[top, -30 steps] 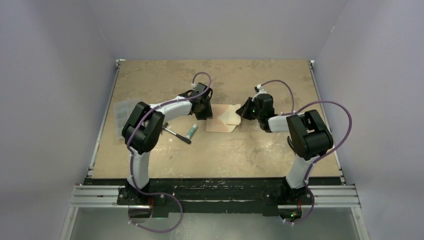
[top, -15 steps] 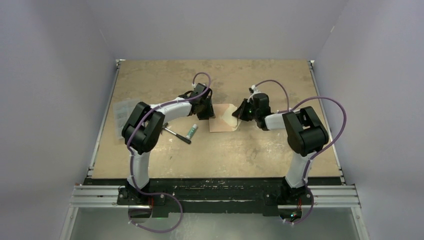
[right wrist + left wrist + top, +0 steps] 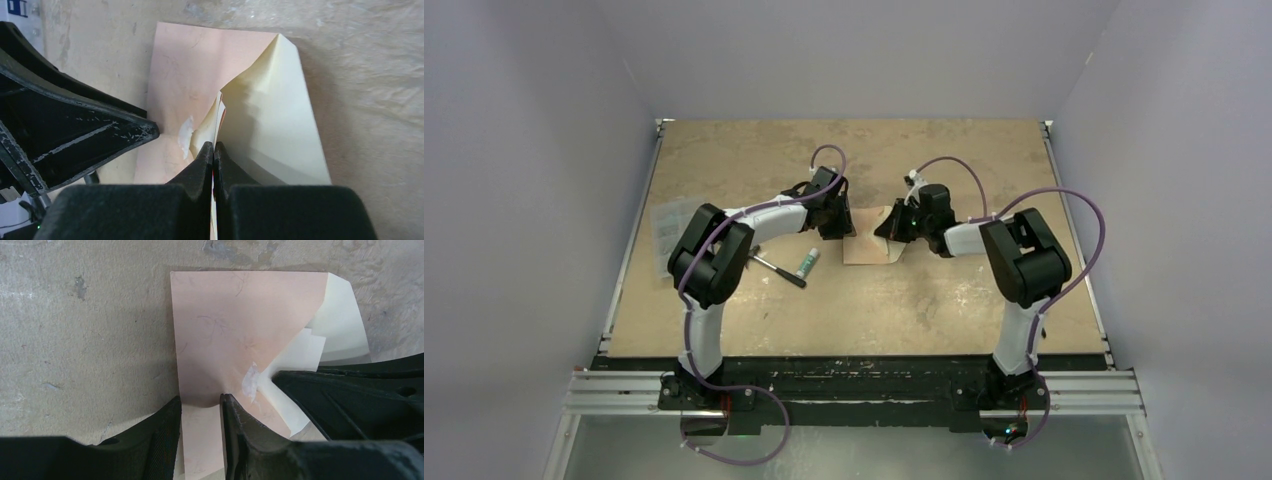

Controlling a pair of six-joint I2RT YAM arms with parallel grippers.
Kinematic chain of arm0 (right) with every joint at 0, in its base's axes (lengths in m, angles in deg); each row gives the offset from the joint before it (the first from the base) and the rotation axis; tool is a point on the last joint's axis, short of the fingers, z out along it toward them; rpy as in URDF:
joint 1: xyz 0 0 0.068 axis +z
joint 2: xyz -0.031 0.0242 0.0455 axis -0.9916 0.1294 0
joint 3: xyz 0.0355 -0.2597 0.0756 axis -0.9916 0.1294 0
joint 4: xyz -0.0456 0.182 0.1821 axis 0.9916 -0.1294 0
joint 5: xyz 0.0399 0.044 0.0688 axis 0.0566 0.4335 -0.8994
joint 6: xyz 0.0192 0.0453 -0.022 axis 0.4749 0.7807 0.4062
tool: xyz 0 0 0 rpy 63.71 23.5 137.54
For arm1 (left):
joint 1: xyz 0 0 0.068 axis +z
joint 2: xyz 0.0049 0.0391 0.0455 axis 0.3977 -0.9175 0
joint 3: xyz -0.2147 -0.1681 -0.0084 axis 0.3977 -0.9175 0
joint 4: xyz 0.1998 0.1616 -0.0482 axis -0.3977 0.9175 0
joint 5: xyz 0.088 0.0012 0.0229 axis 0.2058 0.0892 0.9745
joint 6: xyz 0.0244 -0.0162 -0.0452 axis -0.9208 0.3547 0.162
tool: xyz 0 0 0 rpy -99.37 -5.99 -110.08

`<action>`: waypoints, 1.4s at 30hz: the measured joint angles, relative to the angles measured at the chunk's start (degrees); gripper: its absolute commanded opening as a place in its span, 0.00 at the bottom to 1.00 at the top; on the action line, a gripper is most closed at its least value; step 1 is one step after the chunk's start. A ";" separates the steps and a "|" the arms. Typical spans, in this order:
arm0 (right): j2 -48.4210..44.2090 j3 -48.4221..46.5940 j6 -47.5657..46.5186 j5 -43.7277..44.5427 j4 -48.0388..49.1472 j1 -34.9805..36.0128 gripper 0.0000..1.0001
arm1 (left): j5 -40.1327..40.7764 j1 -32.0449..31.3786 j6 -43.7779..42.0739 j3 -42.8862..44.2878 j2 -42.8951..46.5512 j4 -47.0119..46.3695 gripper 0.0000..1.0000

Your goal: Place the letter into the envelope and seal it

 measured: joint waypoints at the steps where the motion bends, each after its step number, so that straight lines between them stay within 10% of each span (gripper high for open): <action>1: 0.31 -0.42 -0.07 -0.44 -0.02 0.22 0.05 | -0.09 0.02 -0.20 0.00 -0.02 0.00 0.34; 8: -0.63 -1.03 1.16 -0.66 -1.90 0.59 0.51 | -0.17 0.09 -0.15 0.00 -0.04 0.02 0.35; 27: -5.53 -10.01 -3.54 11.93 -26.80 0.85 0.75 | -1.95 0.48 0.04 0.00 -0.13 -0.39 0.36; 42: -7.37 -11.78 -7.85 12.81 -33.46 0.85 0.51 | -8.83 0.57 1.79 -1.01 -0.31 -2.58 0.41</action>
